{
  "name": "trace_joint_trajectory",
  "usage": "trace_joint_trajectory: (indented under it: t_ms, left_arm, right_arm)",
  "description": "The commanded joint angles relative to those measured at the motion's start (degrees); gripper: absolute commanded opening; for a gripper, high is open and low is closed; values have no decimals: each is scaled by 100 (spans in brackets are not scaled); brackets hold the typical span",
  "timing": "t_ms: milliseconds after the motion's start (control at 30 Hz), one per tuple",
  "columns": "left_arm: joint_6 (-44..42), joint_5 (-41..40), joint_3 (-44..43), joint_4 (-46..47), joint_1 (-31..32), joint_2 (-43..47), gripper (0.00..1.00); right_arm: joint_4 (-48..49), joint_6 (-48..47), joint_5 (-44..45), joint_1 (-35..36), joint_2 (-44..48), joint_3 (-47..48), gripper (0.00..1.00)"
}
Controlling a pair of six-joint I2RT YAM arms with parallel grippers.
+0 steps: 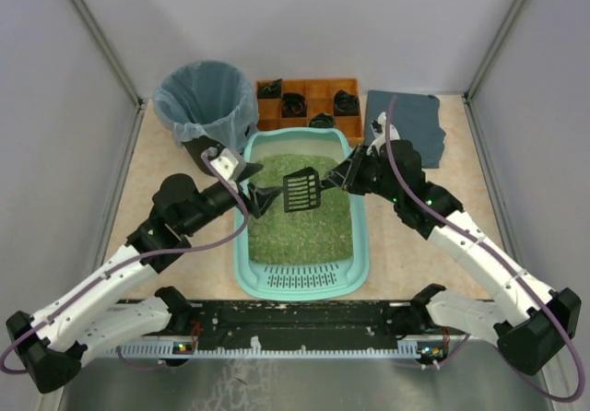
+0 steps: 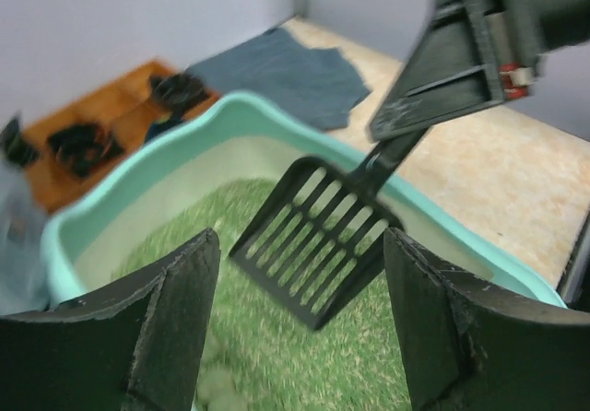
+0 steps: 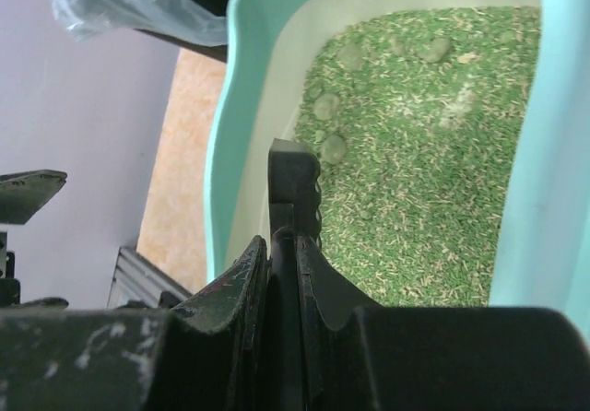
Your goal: Clean the litter box
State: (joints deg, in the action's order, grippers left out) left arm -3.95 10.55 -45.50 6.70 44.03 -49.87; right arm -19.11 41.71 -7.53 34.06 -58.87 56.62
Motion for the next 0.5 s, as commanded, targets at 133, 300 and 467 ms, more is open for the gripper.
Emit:
trace_joint_trajectory:
  t_ms: [133,300,467]
  left_arm:
    - [1799,-2597,-437,-2922,-61,394,76]
    - [2189,-2855,-506,-3882,-107,257,75]
    - [2293,-3013,-540,-4407,-213,69,75]
  right_arm:
    - [-296,313,2100,858,-120,204,0]
    - [-615,620,3648,1783,-638,524,0]
    - [-686,782,4095,2182,-1069,686,0]
